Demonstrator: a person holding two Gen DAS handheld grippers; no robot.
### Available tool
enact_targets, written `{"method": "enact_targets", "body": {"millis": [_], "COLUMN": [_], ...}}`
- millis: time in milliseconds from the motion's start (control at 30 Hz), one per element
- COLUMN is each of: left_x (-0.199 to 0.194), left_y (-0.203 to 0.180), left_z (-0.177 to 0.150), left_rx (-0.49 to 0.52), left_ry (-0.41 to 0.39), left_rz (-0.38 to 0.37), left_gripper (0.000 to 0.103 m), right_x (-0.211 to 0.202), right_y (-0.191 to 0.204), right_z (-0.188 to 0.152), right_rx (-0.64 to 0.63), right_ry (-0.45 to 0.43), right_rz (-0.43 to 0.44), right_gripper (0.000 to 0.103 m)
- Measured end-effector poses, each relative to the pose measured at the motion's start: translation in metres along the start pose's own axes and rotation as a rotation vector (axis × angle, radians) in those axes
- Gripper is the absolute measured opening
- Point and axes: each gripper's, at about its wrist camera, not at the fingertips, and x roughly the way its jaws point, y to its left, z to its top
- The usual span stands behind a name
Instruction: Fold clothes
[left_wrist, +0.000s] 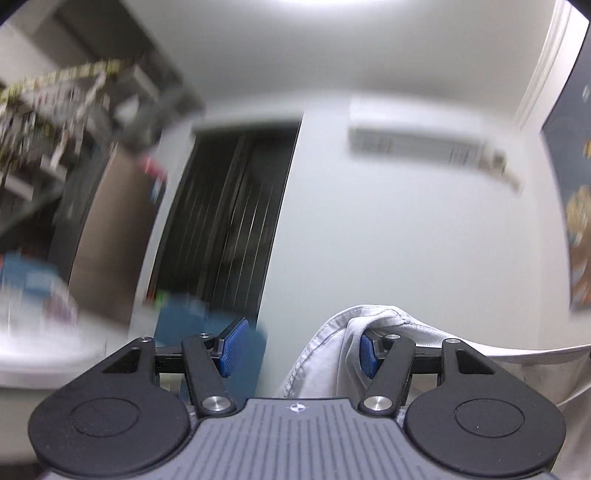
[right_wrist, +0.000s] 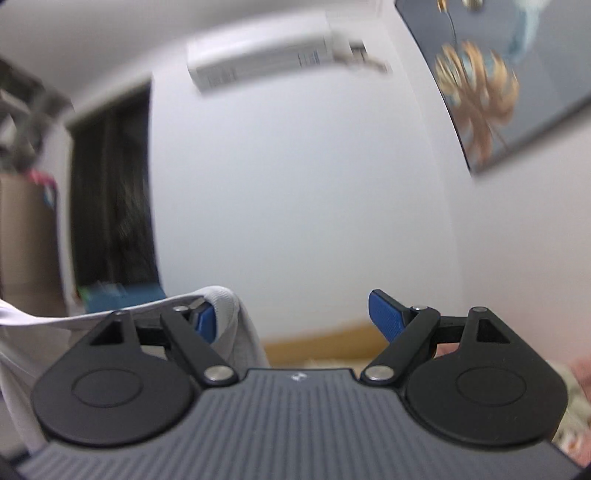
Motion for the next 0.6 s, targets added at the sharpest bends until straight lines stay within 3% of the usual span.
{"method": "enact_targets", "body": {"millis": [133,233,333,467,600], "left_x": [-0.015,-0.023,-0.026,-0.002,0.054], "left_y": [-0.007,-0.016,-0.026,-0.031,-0.020], "left_z": [0.084,0.128,0.145,0.118,0.039], "left_rx": [0.009,0.006,-0.005,-0.026,-0.028], "left_ry": [-0.109,-0.123,-0.098,-0.006,0.102], "left_rz": [-0.051,-0.093,-0.131,-0.175,-0.180], "left_gripper": [0.063,0.064,0.067,0.068,0.072], "right_x": [-0.023,-0.041,-0.054,-0.048,-0.012], "right_y": [0.009,0.006,0.002,-0.013,-0.031], "right_z": [0.083,0.129,0.154,0.148,0.095], "right_rx": [-0.011,0.006,-0.004,-0.052,-0.075], "right_ry": [-0.095,-0.151,-0.207,-0.208,-0.103], "right_rz": [0.087,0.144,0.156,0.113,0.078], "right_gripper": [0.083,0.084,0.084,0.085,0.085]}}
